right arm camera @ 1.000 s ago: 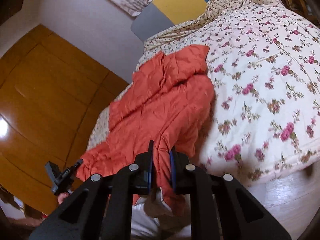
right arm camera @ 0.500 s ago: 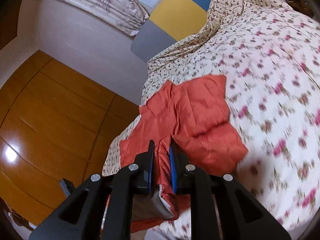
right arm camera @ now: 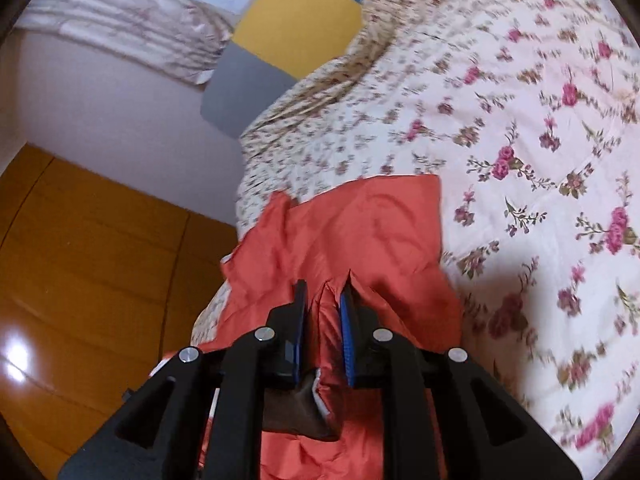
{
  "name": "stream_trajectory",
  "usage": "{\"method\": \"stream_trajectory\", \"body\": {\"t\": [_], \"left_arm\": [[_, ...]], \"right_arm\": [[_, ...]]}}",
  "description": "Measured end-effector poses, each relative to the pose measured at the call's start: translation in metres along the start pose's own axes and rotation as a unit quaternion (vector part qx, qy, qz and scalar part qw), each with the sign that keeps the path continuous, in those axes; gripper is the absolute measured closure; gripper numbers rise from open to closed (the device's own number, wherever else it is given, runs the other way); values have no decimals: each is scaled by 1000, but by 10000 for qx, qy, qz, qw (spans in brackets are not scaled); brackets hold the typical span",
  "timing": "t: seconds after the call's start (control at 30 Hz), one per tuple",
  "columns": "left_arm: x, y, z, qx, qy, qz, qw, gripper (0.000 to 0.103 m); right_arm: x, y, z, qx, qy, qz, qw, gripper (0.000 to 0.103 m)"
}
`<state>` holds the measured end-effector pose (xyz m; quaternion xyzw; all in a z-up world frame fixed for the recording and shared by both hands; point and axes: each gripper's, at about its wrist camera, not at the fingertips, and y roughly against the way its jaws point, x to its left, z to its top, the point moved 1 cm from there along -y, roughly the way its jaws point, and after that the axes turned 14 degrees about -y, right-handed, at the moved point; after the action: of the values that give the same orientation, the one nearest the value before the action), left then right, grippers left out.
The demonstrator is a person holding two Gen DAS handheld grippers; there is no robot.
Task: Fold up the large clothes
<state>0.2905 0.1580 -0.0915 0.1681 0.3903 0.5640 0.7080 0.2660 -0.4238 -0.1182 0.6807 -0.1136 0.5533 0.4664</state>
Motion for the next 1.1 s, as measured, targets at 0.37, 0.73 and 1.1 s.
{"method": "stream_trajectory", "body": {"t": [0.37,0.73,1.1], "left_arm": [[19,-5,6,-471,471,-356,9971,22],[46,55,-59,-1157,-94,6,9932,3],[19,-30,-60,368,-400,-197,9983,14]], "right_arm": [[-15,-17,10,-598,199,544,9965,17],[-38,12,-15,-581,810,102,9950,2],[-36,-53,-40,621,1449,-599,9857,9]]}}
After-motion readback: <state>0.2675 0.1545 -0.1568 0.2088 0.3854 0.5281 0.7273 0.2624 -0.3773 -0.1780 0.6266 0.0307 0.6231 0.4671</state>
